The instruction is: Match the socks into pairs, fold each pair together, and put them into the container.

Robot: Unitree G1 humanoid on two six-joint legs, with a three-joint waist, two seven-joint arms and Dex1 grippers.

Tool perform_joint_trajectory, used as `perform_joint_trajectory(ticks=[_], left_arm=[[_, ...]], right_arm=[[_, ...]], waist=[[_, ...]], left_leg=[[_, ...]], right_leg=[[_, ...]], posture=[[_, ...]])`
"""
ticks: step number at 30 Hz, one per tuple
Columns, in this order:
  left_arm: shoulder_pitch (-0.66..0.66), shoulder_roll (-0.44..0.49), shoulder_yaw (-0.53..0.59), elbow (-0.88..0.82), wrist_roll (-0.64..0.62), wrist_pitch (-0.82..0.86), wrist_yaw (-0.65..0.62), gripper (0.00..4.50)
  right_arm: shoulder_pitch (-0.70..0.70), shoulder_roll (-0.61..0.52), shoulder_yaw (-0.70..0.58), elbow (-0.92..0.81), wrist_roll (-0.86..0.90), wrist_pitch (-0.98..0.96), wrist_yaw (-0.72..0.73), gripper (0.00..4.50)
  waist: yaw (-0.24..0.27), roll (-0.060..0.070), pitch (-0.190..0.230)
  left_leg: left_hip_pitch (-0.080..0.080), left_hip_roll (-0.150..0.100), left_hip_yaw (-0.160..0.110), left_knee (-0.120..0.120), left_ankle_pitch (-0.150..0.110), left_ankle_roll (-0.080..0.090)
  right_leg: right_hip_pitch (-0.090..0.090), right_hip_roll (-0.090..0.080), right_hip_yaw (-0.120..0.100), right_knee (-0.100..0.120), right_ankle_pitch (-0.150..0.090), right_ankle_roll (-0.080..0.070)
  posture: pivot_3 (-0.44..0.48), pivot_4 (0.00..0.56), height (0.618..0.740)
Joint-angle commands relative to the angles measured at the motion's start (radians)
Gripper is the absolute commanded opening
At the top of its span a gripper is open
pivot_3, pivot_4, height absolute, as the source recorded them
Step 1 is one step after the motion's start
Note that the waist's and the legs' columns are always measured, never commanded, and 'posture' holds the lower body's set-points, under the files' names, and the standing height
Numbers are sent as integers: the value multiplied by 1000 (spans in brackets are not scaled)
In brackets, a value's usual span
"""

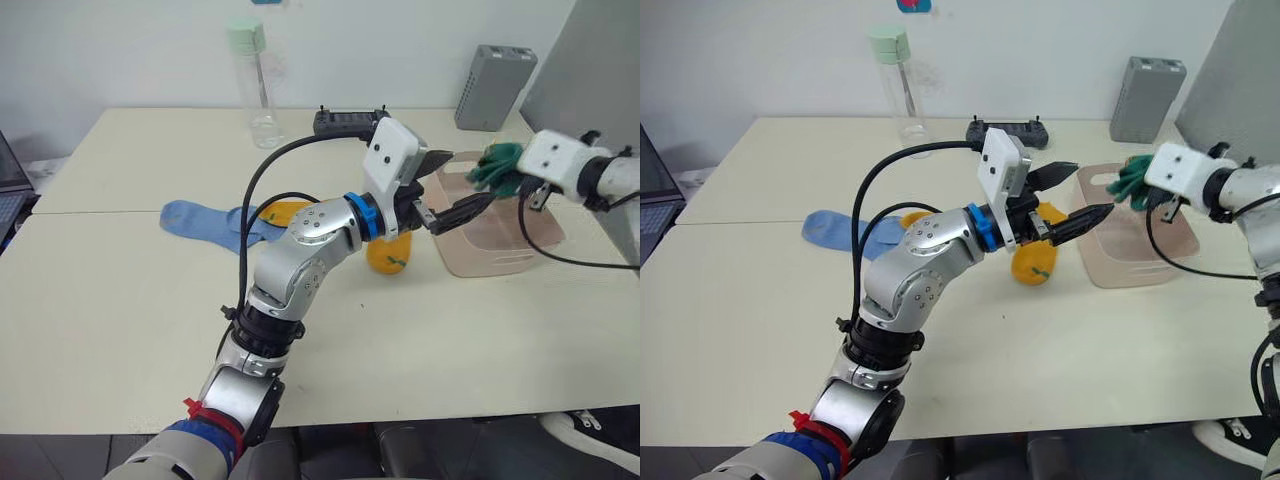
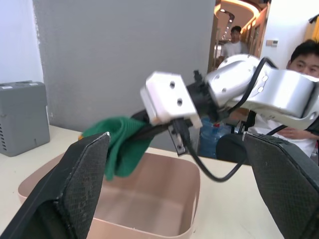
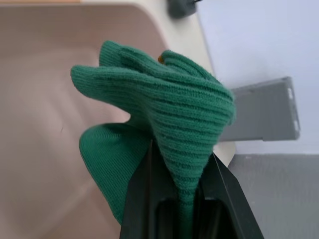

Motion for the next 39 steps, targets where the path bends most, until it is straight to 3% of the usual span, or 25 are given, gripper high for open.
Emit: perform_joint_trajectory(ticks=[1,7,12,16,26,35,39], left_arm=[[17,30,8,-51,6,-13,-22,4444],[30,42,6,-63,6,-9,-23,4444],[34,39,-3,-73,4,-2,-28,4444],[30,41,-5,-66,12,-11,-31,4444],[46,48,-14,-76,27,-11,-37,4444],[44,52,-6,-67,39,-18,-28,4500],[38,58,1,-64,39,-18,-34,4500]], right_arm=[[-58,18,28,77,-93,-156,-41,0],[-95,23,170,258,-314,-355,-93,0],[-115,75,159,357,-288,-363,-36,0],[-132,107,156,406,-270,-368,5,0],[-159,133,162,487,-296,-390,-18,0],[-212,136,151,514,-289,-400,-14,3085],[-258,120,152,512,-284,-399,61,4478]], waist=[[-2,0,0],[10,0,0],[10,0,0],[2,0,0],[0,0,0],[-2,0,0],[-2,1,0]], left_leg=[[1,0,0,0,0,0],[1,-1,1,0,0,0],[2,-1,1,0,0,0],[14,-1,0,0,0,0],[14,-1,0,1,0,0],[14,-1,0,1,0,0],[14,-1,0,0,0,0]], right_leg=[[0,0,0,0,0,0],[1,-1,0,0,0,0],[3,-1,1,0,0,0],[15,-1,0,-1,0,0],[17,-1,0,-1,0,1],[16,-1,0,-1,0,1],[16,-1,0,-1,0,1]], posture=[[0,150,740],[0,150,740],[0,150,740],[0,150,740],[0,150,740],[0,150,740],[0,150,740]])
